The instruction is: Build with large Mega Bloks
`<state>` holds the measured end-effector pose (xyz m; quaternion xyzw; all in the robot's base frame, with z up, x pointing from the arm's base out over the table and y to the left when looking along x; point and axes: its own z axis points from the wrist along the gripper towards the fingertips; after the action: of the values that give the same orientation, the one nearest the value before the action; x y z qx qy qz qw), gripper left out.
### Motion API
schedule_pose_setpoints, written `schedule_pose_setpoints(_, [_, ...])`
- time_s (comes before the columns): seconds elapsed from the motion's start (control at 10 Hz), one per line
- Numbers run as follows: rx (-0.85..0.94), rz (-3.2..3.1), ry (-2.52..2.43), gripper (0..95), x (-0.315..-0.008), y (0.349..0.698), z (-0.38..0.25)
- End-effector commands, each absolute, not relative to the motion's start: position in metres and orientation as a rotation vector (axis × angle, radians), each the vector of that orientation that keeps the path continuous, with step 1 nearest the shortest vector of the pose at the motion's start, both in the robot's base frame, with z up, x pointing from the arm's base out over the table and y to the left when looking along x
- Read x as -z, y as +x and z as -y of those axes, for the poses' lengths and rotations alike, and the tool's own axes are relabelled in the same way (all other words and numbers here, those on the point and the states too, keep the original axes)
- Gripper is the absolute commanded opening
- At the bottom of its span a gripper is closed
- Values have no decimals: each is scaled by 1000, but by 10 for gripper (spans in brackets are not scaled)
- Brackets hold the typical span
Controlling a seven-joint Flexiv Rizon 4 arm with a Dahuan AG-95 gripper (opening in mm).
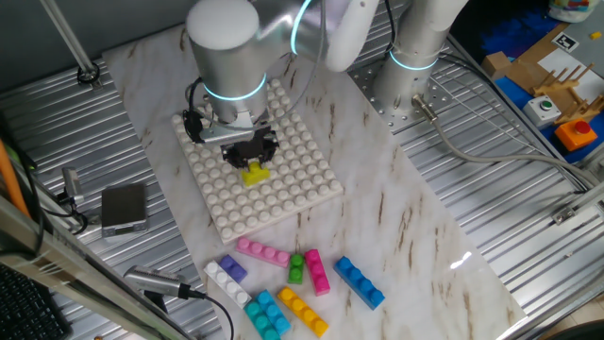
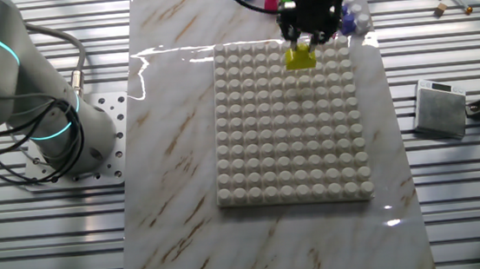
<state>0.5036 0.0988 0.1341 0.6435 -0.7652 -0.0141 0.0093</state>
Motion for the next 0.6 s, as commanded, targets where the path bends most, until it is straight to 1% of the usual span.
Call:
schedule_pose_setpoints(0.1, [88, 2338, 2105, 0, -121, 508, -87])
schedule_pose_setpoints(0.3, [109, 2349, 2103, 0, -112, 509, -85])
schedule_pose_setpoints(0.6, [128, 2409, 2023, 0, -109, 509, -85])
